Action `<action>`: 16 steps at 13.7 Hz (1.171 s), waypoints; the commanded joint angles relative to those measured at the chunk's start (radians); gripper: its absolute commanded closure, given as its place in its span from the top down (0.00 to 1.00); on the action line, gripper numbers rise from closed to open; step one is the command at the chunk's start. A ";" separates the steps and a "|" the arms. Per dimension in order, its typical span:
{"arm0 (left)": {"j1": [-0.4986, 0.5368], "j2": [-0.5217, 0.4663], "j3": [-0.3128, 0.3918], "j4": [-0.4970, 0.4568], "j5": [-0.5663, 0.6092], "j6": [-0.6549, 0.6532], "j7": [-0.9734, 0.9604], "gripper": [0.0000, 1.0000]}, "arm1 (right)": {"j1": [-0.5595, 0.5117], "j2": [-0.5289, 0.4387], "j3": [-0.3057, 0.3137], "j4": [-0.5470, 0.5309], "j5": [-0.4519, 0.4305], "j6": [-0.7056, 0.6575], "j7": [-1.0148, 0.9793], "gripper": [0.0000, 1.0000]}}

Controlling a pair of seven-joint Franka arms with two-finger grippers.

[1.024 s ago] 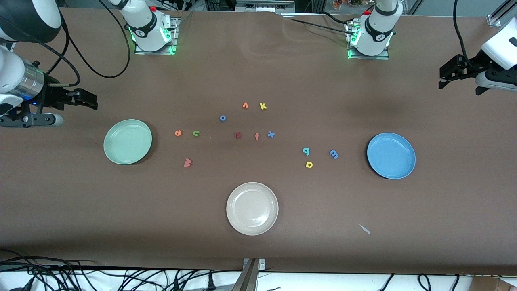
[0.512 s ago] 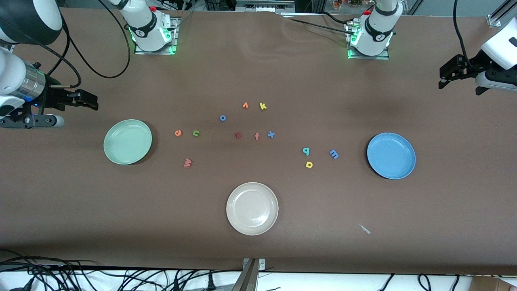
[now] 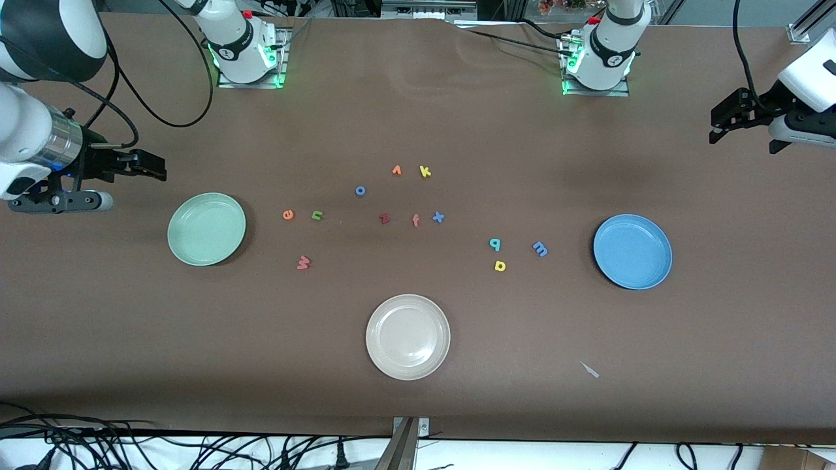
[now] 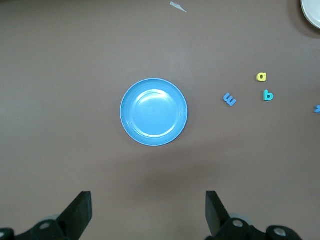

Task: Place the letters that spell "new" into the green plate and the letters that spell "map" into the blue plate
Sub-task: 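Move the right gripper over the green u letter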

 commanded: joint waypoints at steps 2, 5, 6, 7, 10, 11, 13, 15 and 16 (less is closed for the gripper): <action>0.001 0.013 0.001 0.032 -0.024 -0.022 0.004 1.00 | -0.005 -0.033 0.023 -0.050 0.016 0.011 0.073 1.00; 0.001 0.013 0.001 0.032 -0.024 -0.022 0.006 1.00 | -0.005 -0.036 0.079 -0.058 0.016 0.012 0.157 1.00; 0.001 0.013 0.001 0.032 -0.024 -0.022 0.006 1.00 | -0.003 -0.037 0.099 -0.066 0.016 0.017 0.192 1.00; 0.001 0.013 0.001 0.032 -0.024 -0.022 0.006 1.00 | -0.003 -0.037 0.119 -0.072 0.016 0.023 0.232 1.00; 0.001 0.013 0.001 0.032 -0.024 -0.022 0.006 1.00 | -0.003 -0.042 0.184 -0.101 0.014 0.067 0.346 1.00; 0.001 0.013 0.000 0.032 -0.024 -0.022 0.006 1.00 | -0.003 -0.041 0.196 -0.103 0.014 0.075 0.370 1.00; 0.001 0.013 0.001 0.032 -0.024 -0.022 0.006 1.00 | -0.003 -0.034 0.201 -0.130 0.014 0.124 0.400 1.00; 0.001 0.013 0.000 0.032 -0.024 -0.022 0.006 1.00 | -0.003 -0.033 0.225 -0.178 0.016 0.193 0.441 1.00; 0.001 0.012 0.000 0.032 -0.024 -0.022 0.006 1.00 | -0.001 -0.031 0.230 -0.202 0.016 0.228 0.466 1.00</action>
